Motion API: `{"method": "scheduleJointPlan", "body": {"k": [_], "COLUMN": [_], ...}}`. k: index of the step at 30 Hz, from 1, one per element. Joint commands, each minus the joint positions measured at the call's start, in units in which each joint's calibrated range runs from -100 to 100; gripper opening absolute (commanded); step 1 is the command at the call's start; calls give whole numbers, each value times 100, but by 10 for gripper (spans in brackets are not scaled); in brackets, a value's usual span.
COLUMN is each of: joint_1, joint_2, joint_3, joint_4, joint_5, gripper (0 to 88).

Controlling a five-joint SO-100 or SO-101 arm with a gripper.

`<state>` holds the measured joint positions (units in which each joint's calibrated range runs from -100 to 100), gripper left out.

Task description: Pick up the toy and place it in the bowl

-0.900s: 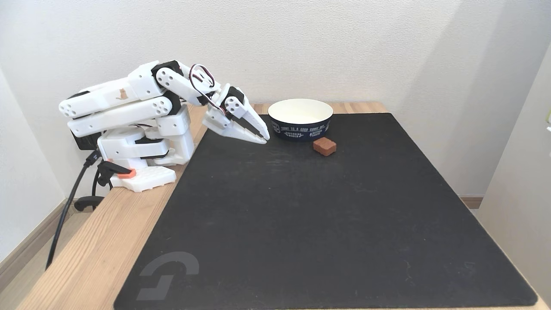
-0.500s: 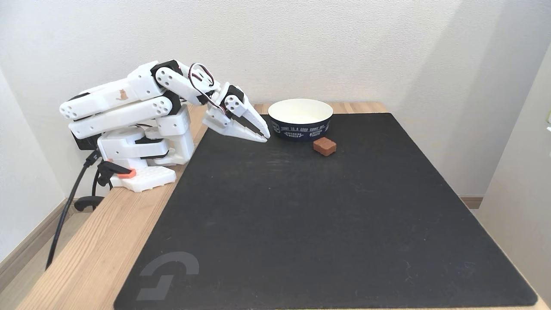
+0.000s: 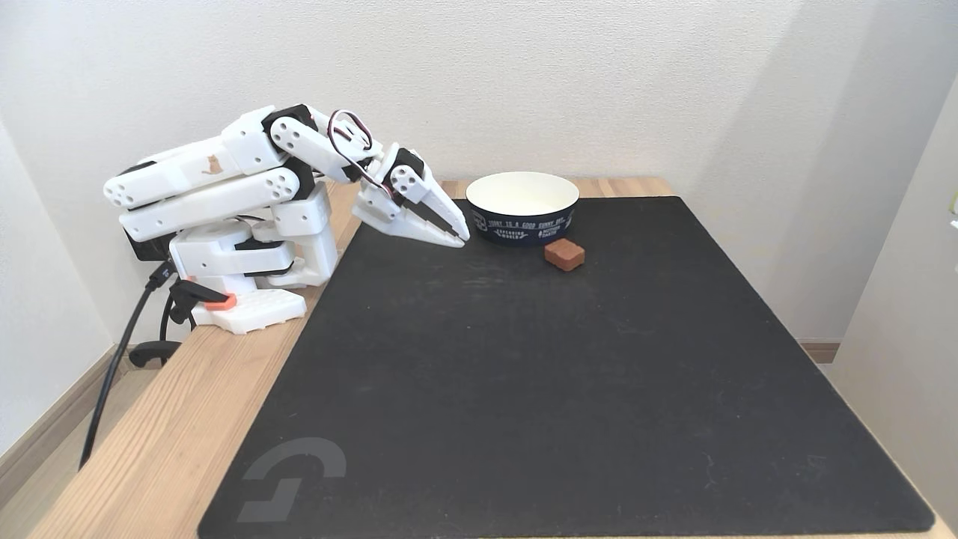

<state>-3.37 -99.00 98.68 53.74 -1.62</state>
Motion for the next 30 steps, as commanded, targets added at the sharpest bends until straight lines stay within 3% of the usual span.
{"method": "scheduleJointPlan", "body": {"k": [1, 3, 5, 19, 24, 30], "joint_1": [23, 23, 23, 391, 483, 609], "joint_2": [-67, -67, -67, 317, 2459, 5386], "joint_3": [78, 78, 78, -111, -1652, -4293], "joint_4": [20, 29, 29, -90, -750, -556], "joint_5": [-5, 6, -5, 6, 21, 204], "gripper": [166, 283, 312, 319, 319, 319]}}
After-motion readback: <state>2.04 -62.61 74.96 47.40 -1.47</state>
